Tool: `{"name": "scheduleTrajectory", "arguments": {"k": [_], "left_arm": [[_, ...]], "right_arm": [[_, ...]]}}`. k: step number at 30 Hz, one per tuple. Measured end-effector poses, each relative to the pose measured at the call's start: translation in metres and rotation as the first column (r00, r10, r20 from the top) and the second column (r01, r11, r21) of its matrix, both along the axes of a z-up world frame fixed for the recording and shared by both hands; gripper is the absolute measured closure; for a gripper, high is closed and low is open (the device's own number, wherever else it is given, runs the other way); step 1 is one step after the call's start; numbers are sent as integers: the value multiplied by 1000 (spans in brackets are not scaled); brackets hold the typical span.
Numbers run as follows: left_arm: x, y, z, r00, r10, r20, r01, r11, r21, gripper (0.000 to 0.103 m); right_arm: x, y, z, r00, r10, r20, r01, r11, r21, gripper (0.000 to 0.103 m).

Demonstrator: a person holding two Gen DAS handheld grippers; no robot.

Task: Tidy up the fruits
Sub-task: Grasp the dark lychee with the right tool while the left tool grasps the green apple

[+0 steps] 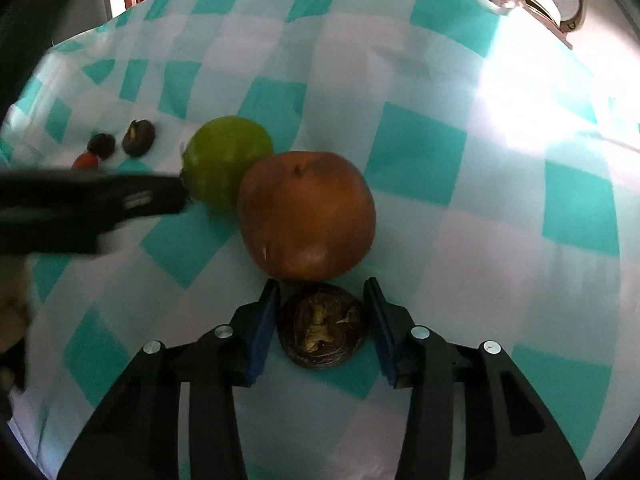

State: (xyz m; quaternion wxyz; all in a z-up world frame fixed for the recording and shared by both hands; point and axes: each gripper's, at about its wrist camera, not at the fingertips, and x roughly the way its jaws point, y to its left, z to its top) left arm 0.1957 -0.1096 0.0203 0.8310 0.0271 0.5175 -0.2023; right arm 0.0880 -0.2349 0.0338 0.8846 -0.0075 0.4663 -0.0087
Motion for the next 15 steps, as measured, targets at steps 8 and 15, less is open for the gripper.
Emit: {"name": "scheduleTrajectory", "arguments": {"k": [8, 15], "left_arm": [[19, -33, -21, 984, -165, 63, 165, 986, 10, 1], [50, -25, -20, 993, -104, 49, 109, 985, -136, 4]], "right_arm": [[-19, -9, -1, 999, -37, 10, 36, 996, 78, 59], [-37, -5, -3, 999, -38, 12, 36, 994, 101, 59]]}}
